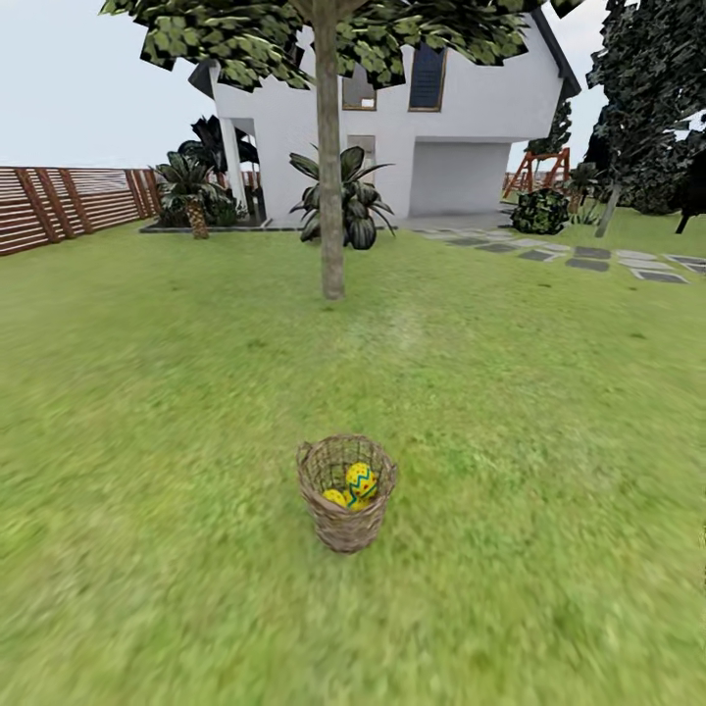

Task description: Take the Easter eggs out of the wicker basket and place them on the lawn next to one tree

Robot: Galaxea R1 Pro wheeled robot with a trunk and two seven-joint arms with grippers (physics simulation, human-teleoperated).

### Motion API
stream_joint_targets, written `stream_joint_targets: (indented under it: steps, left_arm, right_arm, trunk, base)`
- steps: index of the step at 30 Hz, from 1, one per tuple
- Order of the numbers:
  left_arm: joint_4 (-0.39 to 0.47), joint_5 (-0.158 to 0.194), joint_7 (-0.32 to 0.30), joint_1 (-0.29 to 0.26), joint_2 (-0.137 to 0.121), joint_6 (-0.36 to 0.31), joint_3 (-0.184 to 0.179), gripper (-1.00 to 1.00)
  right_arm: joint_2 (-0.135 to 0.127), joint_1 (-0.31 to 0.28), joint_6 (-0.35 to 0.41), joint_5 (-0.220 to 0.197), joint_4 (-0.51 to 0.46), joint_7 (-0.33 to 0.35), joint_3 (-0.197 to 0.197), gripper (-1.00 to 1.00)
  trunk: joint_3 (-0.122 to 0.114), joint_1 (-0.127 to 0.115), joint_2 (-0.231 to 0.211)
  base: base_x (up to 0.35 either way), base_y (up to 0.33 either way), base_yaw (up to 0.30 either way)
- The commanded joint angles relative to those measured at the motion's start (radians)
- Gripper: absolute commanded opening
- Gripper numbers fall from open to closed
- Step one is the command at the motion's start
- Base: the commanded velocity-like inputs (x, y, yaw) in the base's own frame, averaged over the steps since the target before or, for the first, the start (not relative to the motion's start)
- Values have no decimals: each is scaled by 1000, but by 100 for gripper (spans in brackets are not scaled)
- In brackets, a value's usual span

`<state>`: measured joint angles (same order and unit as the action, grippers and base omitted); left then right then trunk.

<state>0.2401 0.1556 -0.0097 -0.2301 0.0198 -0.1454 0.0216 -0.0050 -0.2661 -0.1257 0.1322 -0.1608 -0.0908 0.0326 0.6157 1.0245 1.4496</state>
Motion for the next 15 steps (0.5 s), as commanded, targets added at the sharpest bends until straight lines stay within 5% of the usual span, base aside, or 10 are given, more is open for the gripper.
stream_joint_targets:
  steps: [1, 15]
  left_arm:
    - [2, 9, -1, 0, 0, -6, 2, 100]
    - [2, 9, -1, 0, 0, -6, 1, 100]
  right_arm:
    - [0, -1, -2, 9, 1, -6, 3, 100]
    - [-1, -1, -2, 9, 1, -3, 2, 100]
  trunk:
    - [0, 0, 0]
    - [-11, 0, 0]
  base:
    - [303, 138, -229]
    - [310, 115, -256]
